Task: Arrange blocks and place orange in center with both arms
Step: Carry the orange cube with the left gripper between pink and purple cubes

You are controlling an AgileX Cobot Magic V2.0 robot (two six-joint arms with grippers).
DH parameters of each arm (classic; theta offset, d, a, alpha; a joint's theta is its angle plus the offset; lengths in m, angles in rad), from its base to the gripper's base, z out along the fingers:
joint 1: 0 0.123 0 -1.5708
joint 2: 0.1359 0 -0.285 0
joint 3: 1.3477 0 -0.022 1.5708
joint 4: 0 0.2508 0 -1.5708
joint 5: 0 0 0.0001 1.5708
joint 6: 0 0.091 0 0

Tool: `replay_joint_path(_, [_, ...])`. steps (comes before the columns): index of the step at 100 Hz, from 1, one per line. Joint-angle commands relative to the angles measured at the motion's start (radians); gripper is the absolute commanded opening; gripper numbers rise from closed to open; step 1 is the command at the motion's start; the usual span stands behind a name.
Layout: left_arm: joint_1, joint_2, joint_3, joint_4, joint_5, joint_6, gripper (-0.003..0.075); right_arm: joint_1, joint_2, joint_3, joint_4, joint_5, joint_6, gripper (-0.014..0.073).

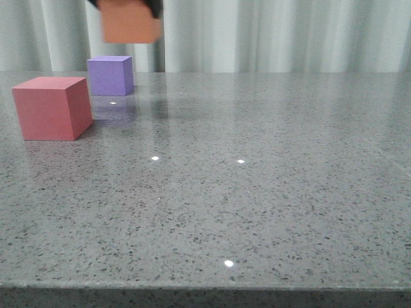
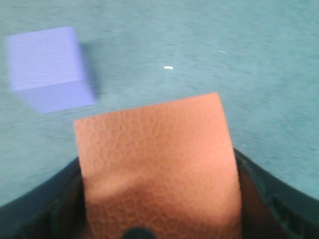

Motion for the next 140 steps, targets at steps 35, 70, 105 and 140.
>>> replay_joint_path(35, [0.205, -0.091, 0.086, -0.212, -0.154, 0.278, 0.0319, -0.006, 0.002, -0.025, -0.014, -0.080, -0.008, -0.0068])
replay_joint_path(70, [0.205, 0.027, 0.086, -0.212, -0.200, 0.291, 0.0319, -0.006, 0.002, -0.025, -0.014, -0.080, -0.008, -0.0068])
replay_joint_path(105, [0.205, 0.098, 0.086, -0.212, -0.210, 0.291, 0.0318, -0.006, 0.002, -0.025, -0.014, -0.080, -0.008, -0.0068])
replay_joint_path(140, [0.205, 0.126, 0.086, -0.212, -0.216, 0.291, 0.0314, -0.006, 0.002, -0.025, -0.014, -0.080, -0.008, -0.0068])
